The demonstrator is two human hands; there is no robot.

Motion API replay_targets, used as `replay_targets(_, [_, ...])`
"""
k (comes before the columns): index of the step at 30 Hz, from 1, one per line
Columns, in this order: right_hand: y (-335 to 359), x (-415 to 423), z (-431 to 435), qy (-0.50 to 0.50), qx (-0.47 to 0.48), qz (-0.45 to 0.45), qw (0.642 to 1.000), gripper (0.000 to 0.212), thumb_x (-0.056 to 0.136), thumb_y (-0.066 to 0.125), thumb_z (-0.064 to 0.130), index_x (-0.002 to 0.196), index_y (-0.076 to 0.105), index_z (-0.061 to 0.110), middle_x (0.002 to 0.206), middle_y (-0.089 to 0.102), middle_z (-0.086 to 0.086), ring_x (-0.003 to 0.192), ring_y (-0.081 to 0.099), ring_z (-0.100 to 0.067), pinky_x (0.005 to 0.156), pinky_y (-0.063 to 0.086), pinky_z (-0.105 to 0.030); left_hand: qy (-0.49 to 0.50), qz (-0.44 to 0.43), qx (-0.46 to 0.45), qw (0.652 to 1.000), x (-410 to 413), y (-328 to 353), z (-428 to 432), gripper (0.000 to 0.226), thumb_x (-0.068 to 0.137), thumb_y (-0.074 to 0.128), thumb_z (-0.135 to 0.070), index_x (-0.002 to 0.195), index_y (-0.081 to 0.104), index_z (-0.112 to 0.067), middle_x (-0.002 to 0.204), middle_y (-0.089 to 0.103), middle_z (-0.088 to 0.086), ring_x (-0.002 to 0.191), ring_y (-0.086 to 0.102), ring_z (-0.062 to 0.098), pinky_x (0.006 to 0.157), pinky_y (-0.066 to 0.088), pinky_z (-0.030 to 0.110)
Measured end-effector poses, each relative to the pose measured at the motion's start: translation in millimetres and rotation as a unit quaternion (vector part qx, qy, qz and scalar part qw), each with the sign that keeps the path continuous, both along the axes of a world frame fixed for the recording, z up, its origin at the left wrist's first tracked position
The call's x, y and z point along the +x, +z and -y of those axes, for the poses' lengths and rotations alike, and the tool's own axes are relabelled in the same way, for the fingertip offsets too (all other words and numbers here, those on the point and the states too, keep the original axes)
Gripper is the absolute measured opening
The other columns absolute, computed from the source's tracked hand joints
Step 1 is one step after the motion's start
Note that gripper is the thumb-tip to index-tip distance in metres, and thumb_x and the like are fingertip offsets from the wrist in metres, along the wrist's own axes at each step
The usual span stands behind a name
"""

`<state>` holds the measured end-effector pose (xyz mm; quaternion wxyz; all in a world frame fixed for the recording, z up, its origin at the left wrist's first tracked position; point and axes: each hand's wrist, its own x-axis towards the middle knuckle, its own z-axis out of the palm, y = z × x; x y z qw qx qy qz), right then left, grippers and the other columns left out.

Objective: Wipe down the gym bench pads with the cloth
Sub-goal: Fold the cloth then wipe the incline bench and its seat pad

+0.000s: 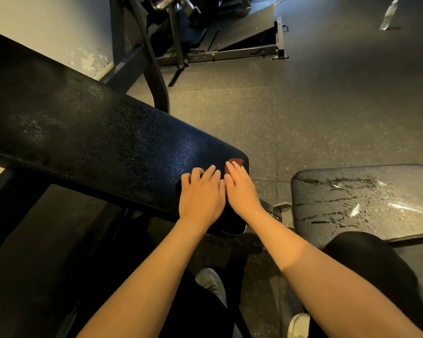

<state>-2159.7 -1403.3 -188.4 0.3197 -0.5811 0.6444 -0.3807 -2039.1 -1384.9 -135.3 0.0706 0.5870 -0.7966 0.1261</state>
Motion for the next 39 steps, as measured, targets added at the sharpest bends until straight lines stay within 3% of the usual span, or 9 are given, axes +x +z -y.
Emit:
replay_targets(5, [-24, -21, -11, -0.125, 0.138, 0.104, 0.977, 0.052, 0.109, 0.027, 0.038, 0.158, 0.026, 0.022, 0.159, 0.035, -0.007, 0.145, 0.033, -0.026, 0.116, 0.029, -0.041, -0.021, 0.022, 0.034, 0.999, -19, -10, 12, 0.043, 0.105, 0.032, -0.039, 0.135, 0.058, -0.021, 0.153, 0.047, 0.000, 0.128, 0.044, 0.027, 0.099, 0.033, 0.047])
replay_targets(13, [-24, -26, 10, -0.112, 0.075, 0.093, 0.986, 0.045, 0.109, 0.033, 0.030, 0.153, 0.037, 0.022, 0.155, 0.040, -0.004, 0.140, 0.039, -0.020, 0.111, 0.031, -0.031, -0.040, 0.001, 0.044, 0.998, -35, -16, 22, 0.041, 0.106, 0.029, -0.038, 0.125, 0.063, -0.023, 0.145, 0.055, -0.002, 0.121, 0.049, 0.026, 0.095, 0.036, 0.045])
replay_targets(19, [-42, -48, -46, -0.109, 0.076, 0.046, 0.990, 0.038, 0.108, 0.035, 0.032, 0.142, 0.051, 0.024, 0.134, 0.052, 0.000, 0.115, 0.049, -0.006, 0.096, 0.037, -0.022, -0.082, -0.213, 0.115, 0.967, -58, -16, 13, 0.034, 0.106, 0.036, -0.031, 0.116, 0.068, -0.024, 0.116, 0.069, -0.005, 0.109, 0.053, 0.016, 0.090, 0.037, 0.034])
replay_targets(23, [-30, -75, -67, -0.231, 0.036, 0.139, 0.962, 0.038, 0.107, 0.038, 0.034, 0.142, 0.051, 0.026, 0.127, 0.036, 0.001, 0.099, 0.048, 0.001, 0.098, 0.036, -0.020, -0.113, -0.338, 0.263, 0.897, -96, -40, -9, 0.038, 0.106, 0.034, -0.034, 0.129, 0.064, -0.027, 0.123, 0.068, -0.004, 0.111, 0.060, 0.013, 0.098, 0.050, 0.040])
replay_targets(26, [-25, -83, -61, -0.255, 0.031, 0.213, 0.943, 0.033, 0.108, 0.037, 0.032, 0.135, 0.055, 0.031, 0.130, 0.041, 0.001, 0.105, 0.053, -0.001, 0.099, 0.042, -0.024, -0.070, -0.393, 0.348, 0.848, -116, -58, -11, 0.041, 0.107, 0.030, -0.037, 0.138, 0.056, -0.032, 0.132, 0.063, -0.006, 0.118, 0.058, 0.014, 0.103, 0.047, 0.042])
replay_targets(30, [-32, -92, -53, -0.288, 0.041, 0.308, 0.906, 0.030, 0.108, 0.036, 0.016, 0.124, 0.061, 0.025, 0.131, 0.061, -0.006, 0.119, 0.060, -0.019, 0.104, 0.049, -0.036, 0.002, -0.564, 0.466, 0.682, -144, -73, -4, 0.037, 0.107, 0.036, -0.028, 0.139, 0.055, -0.024, 0.135, 0.061, 0.001, 0.117, 0.058, 0.016, 0.108, 0.045, 0.040])
replay_targets(33, [-37, -105, -55, -0.249, 0.046, 0.231, 0.939, 0.034, 0.106, 0.040, 0.011, 0.133, 0.060, 0.014, 0.129, 0.064, -0.003, 0.122, 0.059, -0.018, 0.107, 0.047, -0.034, 0.040, -0.659, 0.481, 0.576, -160, -80, -3, 0.035, 0.108, 0.041, -0.025, 0.141, 0.053, -0.021, 0.131, 0.060, -0.001, 0.117, 0.058, 0.012, 0.102, 0.048, 0.030])
replay_targets(35, [-33, -115, -52, -0.193, 0.049, 0.161, 0.967, 0.036, 0.103, 0.046, 0.012, 0.137, 0.059, 0.015, 0.134, 0.062, -0.001, 0.125, 0.056, -0.014, 0.109, 0.043, -0.028, 0.049, -0.670, 0.425, 0.607, -165, -81, 11, 0.033, 0.108, 0.042, -0.021, 0.139, 0.056, -0.020, 0.130, 0.061, -0.002, 0.115, 0.058, 0.011, 0.092, 0.048, 0.019])
replay_targets(39, [-30, -140, -35, -0.153, 0.060, -0.105, 0.981, 0.036, 0.100, 0.049, 0.013, 0.133, 0.063, 0.015, 0.136, 0.062, -0.005, 0.135, 0.045, -0.023, 0.114, 0.028, -0.031, 0.039, -0.627, 0.316, 0.711, -176, -89, 53, 0.037, 0.107, 0.042, -0.020, 0.141, 0.056, -0.016, 0.143, 0.056, 0.001, 0.128, 0.052, 0.016, 0.102, 0.037, 0.023])
